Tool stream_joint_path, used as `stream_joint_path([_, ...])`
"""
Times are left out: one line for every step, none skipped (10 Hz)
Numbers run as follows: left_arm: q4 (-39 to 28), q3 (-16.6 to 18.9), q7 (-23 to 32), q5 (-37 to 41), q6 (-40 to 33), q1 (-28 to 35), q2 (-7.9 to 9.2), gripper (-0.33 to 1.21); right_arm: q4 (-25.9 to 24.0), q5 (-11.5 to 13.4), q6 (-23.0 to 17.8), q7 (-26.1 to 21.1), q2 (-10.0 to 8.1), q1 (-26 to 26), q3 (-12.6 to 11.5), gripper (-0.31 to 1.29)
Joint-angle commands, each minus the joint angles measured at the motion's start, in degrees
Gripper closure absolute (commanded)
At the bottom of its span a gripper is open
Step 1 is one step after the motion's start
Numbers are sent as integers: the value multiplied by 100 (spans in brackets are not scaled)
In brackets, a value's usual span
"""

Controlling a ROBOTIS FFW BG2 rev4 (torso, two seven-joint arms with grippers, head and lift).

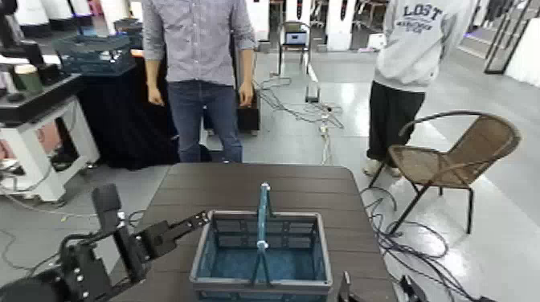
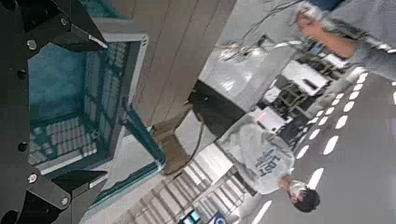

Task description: Grasp the handle of the crate.

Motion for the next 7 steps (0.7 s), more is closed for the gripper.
stream_joint_path([670,-423,-250,482,423,-653,122,31,9,-13,-9,0,0,-18,21,15])
stream_joint_path([942,-616,-390,596,590,-943,166,31,17,-22,-9,0,-9,-27,30,15])
stream_joint_path([1179,-871,-514,701,660,-1207,210,31,17,-31,-9,0,-18,-44,47,15])
stream_joint_path([1320,-1029,-584,763,669,-1436,219,31,35,-40,0,9,-18,-53,56,15])
stream_joint_path([1549,-1258,-698,807,704,-1699,201,31,35,-49,0,9,-18,-71,65,15])
stream_joint_path([1760,-1468,-812,798,836,-1945,166,31,53,-66,-9,9,-26,-88,100,15])
stream_joint_path([1953,-1653,-927,807,959,-2156,113,31,53,-66,0,9,-26,-97,109,15])
